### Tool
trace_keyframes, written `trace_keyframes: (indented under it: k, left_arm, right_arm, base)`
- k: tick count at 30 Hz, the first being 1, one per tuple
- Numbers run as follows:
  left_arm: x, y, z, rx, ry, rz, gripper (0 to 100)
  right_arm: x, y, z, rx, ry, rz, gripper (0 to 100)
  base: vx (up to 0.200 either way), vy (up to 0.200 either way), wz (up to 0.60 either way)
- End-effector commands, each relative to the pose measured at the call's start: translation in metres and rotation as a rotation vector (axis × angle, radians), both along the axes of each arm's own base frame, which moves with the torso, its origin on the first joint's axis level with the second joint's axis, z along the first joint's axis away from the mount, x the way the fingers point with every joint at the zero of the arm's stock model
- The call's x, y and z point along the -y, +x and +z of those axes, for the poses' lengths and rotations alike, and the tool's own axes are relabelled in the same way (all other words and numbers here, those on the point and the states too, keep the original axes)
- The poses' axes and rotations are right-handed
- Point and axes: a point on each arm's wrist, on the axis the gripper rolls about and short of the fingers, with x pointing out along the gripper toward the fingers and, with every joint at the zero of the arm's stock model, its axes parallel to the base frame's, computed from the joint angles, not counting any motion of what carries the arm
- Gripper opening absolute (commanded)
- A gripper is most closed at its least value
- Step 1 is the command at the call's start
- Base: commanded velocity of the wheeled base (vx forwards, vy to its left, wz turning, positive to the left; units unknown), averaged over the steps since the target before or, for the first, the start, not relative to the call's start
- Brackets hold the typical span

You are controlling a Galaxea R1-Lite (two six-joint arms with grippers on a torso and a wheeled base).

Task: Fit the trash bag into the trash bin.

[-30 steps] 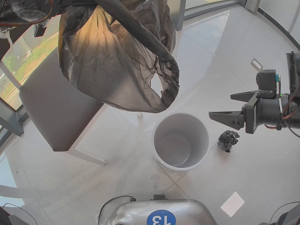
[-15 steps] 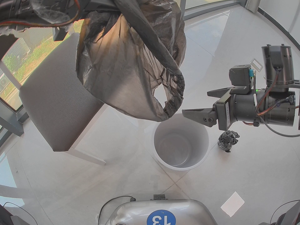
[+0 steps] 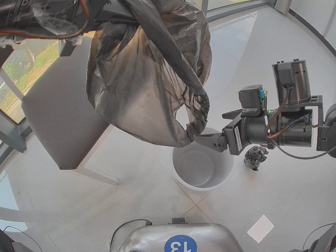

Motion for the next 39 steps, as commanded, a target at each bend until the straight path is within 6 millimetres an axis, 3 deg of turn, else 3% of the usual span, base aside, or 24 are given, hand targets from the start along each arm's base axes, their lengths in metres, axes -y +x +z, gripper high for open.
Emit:
trace_keyframes:
  k: [1,9,15,17,22,26,29,35,39]
  left_arm:
    - [0.0,-0.006,-0.002,-0.032,0.007,-0.015,0]
    - [0.0,-0.008,-0.006,-0.071,0.03,-0.024,0]
    - [-0.001,-0.008,0.0,-0.046,-0.023,0.013,0]
    - [-0.003,-0.009,0.007,0.019,-0.041,0.04,0]
    - [-0.037,-0.043,0.045,0.342,-0.188,0.014,0]
    - [-0.031,-0.043,0.032,0.466,-0.217,-0.021,0]
    - [-0.033,-0.045,0.036,0.467,-0.221,-0.025,0]
    - [-0.037,-0.056,0.044,0.47,-0.246,-0.062,0]
    - [-0.042,-0.062,0.043,0.461,-0.241,-0.075,0]
  right_arm:
    - [-0.006,0.007,-0.007,-0.015,-0.014,0.002,100]
    - [-0.016,0.018,-0.012,-0.025,-0.015,-0.001,100]
    - [-0.03,0.008,-0.013,-0.026,-0.014,0.044,100]
    - [-0.032,0.006,-0.014,-0.03,-0.014,0.043,100]
    - [-0.036,-0.001,-0.019,-0.049,-0.025,0.058,100]
    - [-0.035,-0.002,-0.019,-0.049,-0.025,0.058,100]
    - [-0.035,-0.001,-0.019,-0.048,-0.029,0.043,100]
    - [-0.032,0.004,-0.011,-0.037,0.01,0.0,100]
    - [-0.026,0.015,0.01,0.023,0.057,-0.047,100]
  base:
    - [0.0,0.0,0.0]
    - [0.0,0.0,0.0]
    - [0.0,0.0,0.0]
    - [0.0,0.0,0.0]
    - [0.0,0.0,0.0]
    - [0.0,0.0,0.0]
    - [0.0,0.0,0.0]
    - [0.0,0.0,0.0]
    - [0.0,0.0,0.0]
